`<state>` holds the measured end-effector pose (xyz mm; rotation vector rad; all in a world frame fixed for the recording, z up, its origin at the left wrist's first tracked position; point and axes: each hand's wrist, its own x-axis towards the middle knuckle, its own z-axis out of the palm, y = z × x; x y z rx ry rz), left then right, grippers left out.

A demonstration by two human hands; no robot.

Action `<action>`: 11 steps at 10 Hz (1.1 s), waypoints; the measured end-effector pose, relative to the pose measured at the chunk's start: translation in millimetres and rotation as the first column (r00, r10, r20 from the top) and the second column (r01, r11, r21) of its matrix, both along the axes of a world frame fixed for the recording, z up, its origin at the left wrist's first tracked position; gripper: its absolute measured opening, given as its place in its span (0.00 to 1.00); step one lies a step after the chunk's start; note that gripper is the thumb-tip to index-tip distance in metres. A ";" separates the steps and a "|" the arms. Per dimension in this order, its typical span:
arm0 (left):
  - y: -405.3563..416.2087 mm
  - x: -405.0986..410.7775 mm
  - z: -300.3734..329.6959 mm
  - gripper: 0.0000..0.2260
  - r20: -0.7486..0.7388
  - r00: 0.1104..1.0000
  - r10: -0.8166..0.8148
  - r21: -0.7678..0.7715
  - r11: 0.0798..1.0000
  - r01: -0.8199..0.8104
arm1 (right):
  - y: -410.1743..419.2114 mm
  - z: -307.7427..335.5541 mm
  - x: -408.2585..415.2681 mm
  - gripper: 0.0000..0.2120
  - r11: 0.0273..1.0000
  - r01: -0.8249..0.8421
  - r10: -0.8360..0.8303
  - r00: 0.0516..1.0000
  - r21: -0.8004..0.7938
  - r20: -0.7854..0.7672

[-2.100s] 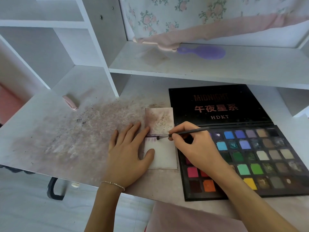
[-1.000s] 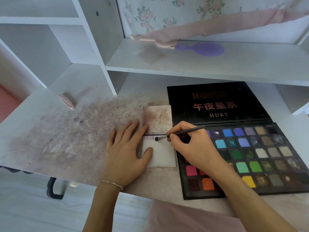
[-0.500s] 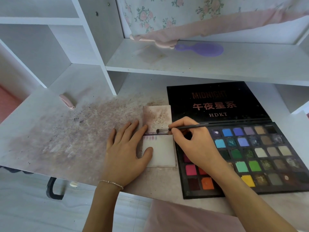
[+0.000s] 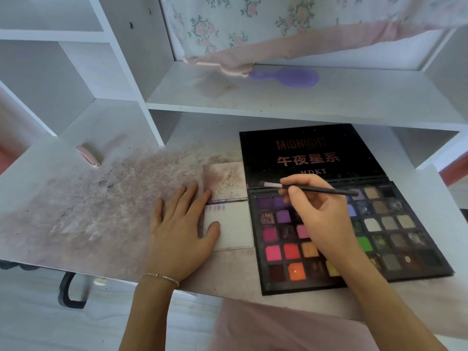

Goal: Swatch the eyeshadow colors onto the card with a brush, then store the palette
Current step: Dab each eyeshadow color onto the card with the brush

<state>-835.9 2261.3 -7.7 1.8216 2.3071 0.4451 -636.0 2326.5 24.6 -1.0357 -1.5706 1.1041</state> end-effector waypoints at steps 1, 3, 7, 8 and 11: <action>0.3 4.4 0.1 0.37 0.016 1.000 0.026 0.029 0.999 -0.026 | -1.4 0.1 21.8 0.13 0.995 0.095 -0.095 0.995 0.035 0.018; -0.4 5.1 -1.0 0.36 0.001 1.000 0.012 0.048 0.999 -0.012 | 3.6 -4.2 66.6 0.11 0.954 0.275 -0.288 0.952 0.119 0.107; -0.5 4.8 0.9 0.36 -0.004 1.000 -0.001 0.038 0.999 0.002 | 8.3 -18.2 82.6 0.09 0.925 0.348 -0.376 0.894 0.153 0.242; -0.1 4.7 0.6 0.36 -0.006 1.000 0.000 0.037 0.999 0.001 | 9.5 -19.1 81.9 0.05 0.935 0.318 -0.351 0.892 0.158 0.286; -0.5 4.5 0.2 0.36 -0.005 1.000 -0.001 0.042 0.999 0.001 | 10.5 -18.8 81.7 0.06 0.931 0.332 -0.364 0.884 0.155 0.293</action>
